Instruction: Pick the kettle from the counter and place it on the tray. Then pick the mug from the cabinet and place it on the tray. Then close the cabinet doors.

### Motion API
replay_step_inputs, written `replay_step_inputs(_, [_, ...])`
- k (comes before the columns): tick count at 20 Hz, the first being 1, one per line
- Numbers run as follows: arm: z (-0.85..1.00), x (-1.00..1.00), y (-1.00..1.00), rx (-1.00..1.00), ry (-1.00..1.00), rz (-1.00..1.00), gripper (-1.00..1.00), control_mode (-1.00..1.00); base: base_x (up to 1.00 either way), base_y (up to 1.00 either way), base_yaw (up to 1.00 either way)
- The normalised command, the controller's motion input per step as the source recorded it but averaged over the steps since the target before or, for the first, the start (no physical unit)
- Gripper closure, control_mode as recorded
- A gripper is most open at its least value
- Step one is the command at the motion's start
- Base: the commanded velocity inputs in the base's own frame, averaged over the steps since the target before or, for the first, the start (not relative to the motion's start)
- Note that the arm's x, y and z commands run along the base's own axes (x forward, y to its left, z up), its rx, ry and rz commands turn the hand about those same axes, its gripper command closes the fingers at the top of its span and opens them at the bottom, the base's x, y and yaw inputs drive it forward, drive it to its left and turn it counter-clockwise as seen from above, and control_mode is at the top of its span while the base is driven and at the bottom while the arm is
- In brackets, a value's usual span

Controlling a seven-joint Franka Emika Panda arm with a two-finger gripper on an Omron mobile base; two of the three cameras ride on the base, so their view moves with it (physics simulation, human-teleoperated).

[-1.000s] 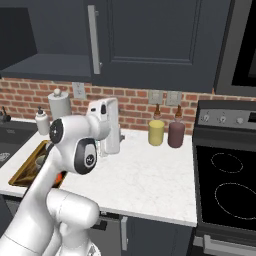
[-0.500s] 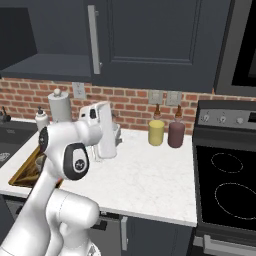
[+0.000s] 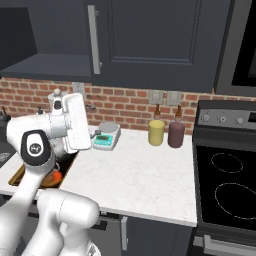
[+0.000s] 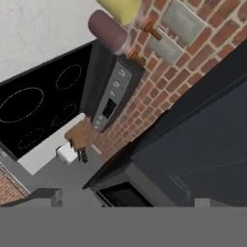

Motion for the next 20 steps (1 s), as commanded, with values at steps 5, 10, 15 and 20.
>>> replay_step_inputs(5, [0.0,-0.26,0.6,-0.36,0.0,-0.26,-1.0,-1.0,0.0,0.0,0.0])
replay_step_inputs(10, [-0.02,-0.21,0.61,-0.34,0.0,-0.18,-1.0,-1.0,0.0,0.0,0.0])
replay_step_inputs(15, [0.0,-0.38,0.58,-0.33,-0.01,-0.16,-1.0,-1.0,0.0,0.0,0.0])
replay_step_inputs(20, [0.05,-0.49,0.51,-0.28,0.0,-0.13,-1.0,-1.0,0.0,0.0,0.0])
